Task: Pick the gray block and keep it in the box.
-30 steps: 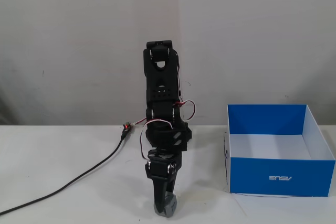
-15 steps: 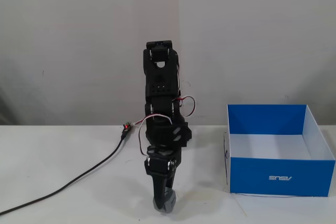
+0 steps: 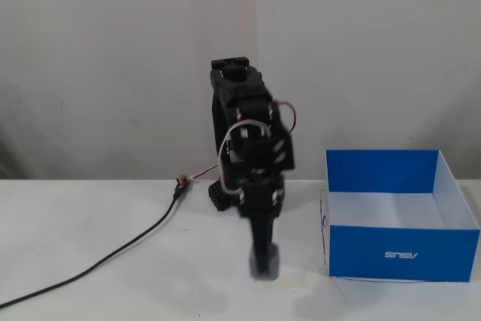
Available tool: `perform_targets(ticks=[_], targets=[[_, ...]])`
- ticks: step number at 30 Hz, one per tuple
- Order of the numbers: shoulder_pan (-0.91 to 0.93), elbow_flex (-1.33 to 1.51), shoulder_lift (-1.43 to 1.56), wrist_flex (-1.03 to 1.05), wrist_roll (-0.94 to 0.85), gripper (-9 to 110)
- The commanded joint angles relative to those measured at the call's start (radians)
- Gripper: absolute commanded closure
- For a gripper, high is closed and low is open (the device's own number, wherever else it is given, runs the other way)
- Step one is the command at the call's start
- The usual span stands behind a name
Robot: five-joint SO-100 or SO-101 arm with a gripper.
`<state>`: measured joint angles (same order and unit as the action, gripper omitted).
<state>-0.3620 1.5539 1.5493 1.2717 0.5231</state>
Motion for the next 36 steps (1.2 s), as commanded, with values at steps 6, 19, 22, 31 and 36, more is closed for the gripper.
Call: perform_targets(ticks=[6, 19, 22, 31, 36], targets=[[-0.225, -0.147, 0.175, 0.094, -0.040, 101], [-0.548, -0.140, 0.241, 0.115, -0.048, 101], [-0.621, -0.132, 0.255, 0.124, -0.048, 101], [-0.824, -0.080, 0.284, 0.153, -0.044, 101], [-0.884, -0.038, 0.295, 0.137, -0.048, 101]])
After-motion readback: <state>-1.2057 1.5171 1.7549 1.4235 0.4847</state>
